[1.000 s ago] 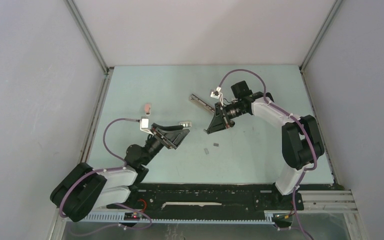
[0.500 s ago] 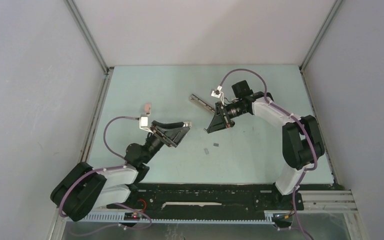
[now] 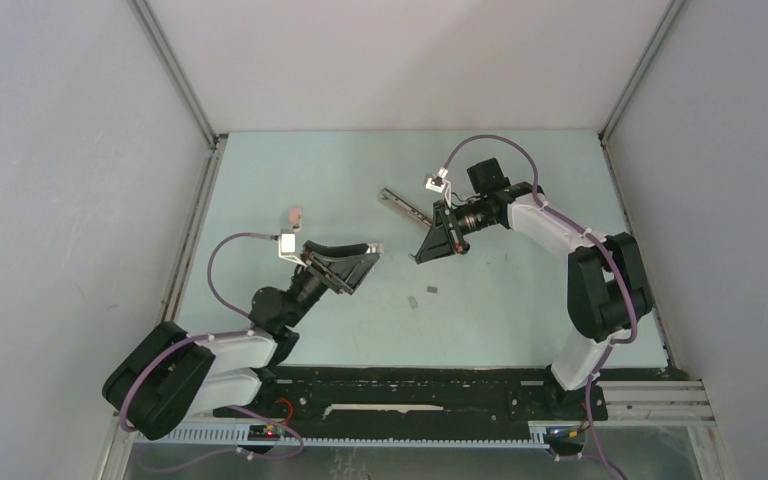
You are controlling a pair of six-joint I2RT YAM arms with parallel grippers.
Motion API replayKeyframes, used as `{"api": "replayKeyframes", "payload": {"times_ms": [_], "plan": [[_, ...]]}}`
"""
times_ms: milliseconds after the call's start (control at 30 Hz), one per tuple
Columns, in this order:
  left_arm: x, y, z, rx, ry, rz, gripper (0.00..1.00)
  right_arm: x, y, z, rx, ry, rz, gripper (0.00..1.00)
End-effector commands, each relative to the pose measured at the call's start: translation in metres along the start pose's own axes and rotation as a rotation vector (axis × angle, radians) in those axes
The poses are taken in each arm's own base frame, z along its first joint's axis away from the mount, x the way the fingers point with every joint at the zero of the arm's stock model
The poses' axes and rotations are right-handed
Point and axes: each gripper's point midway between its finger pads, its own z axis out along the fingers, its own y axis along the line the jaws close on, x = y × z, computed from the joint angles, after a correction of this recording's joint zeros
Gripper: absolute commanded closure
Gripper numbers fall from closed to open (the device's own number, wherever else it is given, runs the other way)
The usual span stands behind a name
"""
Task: Unload the staples from the stapler
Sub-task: Place the staple in the staple box.
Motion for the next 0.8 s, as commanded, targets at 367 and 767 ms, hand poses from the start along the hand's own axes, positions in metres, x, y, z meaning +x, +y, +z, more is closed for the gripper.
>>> {"api": "replayKeyframes", "payload": {"times_ms": [367,767], "plan": [[-0.0170,-0.0223,0.0134,0.081,-0.056,0.003,0.00,-0.0144,0.0170,-0.0073,-0.022,-0.037,-0.045,0.83],[-0.0167,-0.0231,0.0138,0.084,-0.054,0.002,0.00,-0.0149,0.0177,-0.0071,-0.027,-0.039,-0.042,0.83]]}}
